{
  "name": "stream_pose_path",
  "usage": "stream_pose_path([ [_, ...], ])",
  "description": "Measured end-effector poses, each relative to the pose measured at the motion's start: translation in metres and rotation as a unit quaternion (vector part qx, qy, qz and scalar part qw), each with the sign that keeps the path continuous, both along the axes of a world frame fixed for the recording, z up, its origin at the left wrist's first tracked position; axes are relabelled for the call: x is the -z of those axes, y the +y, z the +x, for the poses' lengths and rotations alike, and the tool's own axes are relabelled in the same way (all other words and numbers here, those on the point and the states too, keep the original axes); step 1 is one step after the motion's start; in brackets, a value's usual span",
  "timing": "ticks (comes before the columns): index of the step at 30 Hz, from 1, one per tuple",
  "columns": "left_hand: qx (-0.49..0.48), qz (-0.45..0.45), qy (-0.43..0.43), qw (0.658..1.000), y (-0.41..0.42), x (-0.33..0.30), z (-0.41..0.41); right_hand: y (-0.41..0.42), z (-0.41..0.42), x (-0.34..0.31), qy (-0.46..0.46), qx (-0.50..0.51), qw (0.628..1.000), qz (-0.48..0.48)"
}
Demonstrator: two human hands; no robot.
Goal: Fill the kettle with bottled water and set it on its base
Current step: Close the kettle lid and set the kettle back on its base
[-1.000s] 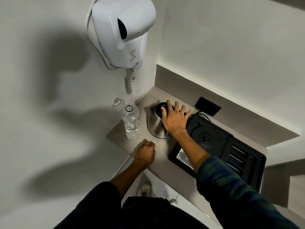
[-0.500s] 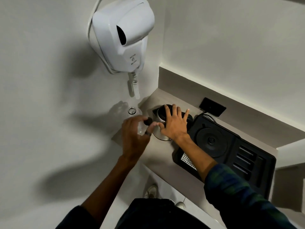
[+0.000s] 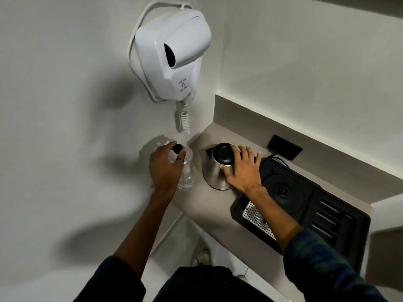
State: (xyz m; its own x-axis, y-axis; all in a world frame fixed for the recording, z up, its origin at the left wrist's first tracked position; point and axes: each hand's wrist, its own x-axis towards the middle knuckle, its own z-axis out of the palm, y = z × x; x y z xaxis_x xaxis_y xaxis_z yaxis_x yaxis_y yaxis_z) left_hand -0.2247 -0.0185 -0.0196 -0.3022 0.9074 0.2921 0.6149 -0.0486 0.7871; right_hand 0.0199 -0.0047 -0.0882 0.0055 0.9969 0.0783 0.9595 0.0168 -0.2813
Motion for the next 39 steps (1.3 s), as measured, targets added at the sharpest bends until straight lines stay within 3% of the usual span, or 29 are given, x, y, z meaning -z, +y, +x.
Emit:
stream_pose_path([
  [6, 0.017, 0.013, 0.100, 0.995, 0.003, -0.009, -0.003, -0.006, 0.004, 0.006, -0.008, -0.003, 1.000, 0.000],
  [12, 0.038, -0.021, 0.126, 0.991, 0.007, -0.013, -0.004, -0.005, 0.009, 0.005, 0.006, -0.010, 1.000, -0.001],
  [14, 0.036, -0.014, 0.115, 0.993, 0.005, -0.010, -0.003, -0.004, 0.012, 0.005, 0.010, -0.012, 1.000, 0.010],
  [17, 0.041, 0.033, 0.165, 0.985, -0.006, 0.002, 0.011, 0.000, 0.018, 0.000, 0.026, 0.001, 0.999, 0.042],
  [24, 0.219, 0.062, 0.273, 0.935, -0.017, 0.053, 0.074, 0.020, 0.020, -0.017, 0.171, 0.162, 0.972, 0.009],
  [30, 0.236, 0.043, 0.312, 0.919, -0.004, 0.069, 0.083, 0.026, 0.015, -0.010, 0.257, 0.242, 0.933, 0.075],
  [35, 0.200, 0.096, 0.341, 0.914, 0.011, 0.062, 0.084, 0.024, 0.033, -0.013, 0.261, 0.218, 0.931, 0.131],
  [39, 0.198, 0.106, 0.345, 0.911, 0.028, 0.056, 0.101, 0.013, 0.071, -0.026, 0.288, 0.232, 0.908, 0.198],
])
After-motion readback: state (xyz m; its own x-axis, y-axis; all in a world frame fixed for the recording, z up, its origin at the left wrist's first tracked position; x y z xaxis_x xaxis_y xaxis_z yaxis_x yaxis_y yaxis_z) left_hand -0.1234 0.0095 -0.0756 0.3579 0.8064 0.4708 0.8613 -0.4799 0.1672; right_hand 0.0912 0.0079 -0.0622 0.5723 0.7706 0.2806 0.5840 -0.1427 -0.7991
